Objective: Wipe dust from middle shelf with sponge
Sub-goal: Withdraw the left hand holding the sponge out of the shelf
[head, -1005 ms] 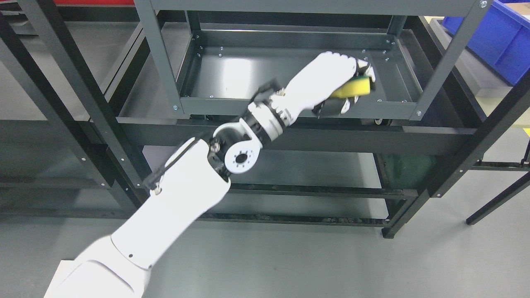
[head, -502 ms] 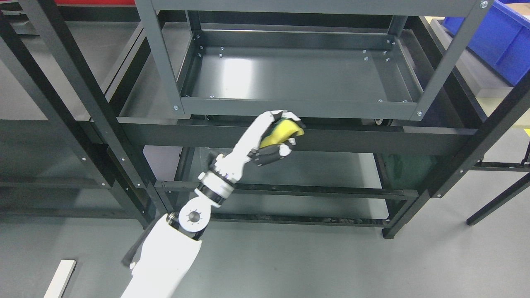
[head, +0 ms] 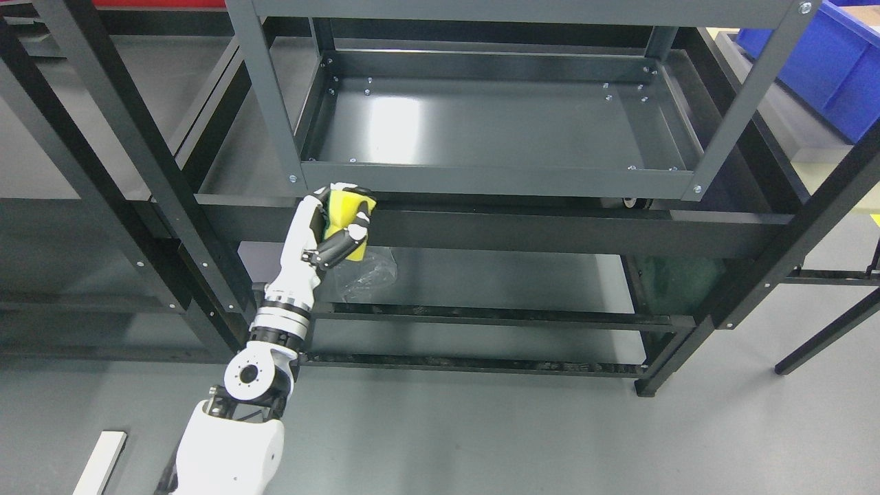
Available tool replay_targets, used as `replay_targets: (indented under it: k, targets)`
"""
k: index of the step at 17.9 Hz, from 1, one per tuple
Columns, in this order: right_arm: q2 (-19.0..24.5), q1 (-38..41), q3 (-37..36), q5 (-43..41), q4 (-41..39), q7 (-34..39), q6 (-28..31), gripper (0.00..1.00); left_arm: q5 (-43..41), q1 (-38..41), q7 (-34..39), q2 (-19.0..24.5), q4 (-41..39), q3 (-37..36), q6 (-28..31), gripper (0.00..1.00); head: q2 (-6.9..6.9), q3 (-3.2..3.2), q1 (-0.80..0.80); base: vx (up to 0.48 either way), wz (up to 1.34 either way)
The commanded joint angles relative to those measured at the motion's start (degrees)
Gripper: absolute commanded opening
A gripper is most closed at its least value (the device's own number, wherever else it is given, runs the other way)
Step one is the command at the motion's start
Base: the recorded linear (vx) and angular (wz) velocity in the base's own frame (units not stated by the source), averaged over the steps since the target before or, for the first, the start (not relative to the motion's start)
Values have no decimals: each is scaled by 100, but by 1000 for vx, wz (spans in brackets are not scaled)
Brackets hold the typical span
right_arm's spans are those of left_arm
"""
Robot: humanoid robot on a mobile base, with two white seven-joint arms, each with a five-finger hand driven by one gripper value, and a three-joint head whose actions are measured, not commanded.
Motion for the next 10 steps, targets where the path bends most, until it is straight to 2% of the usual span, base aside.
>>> replay_targets:
  k: [1, 10]
  targets:
    - [-100, 0, -2, 0, -100, 0, 3, 100, 230, 140, 30, 78, -948, 601, 132, 0, 0, 0, 0, 0, 0]
    - [-100, 0, -2, 0, -100, 0, 3, 100, 230, 228, 12, 78, -948, 627, -79, 1, 0, 0, 0, 0, 0]
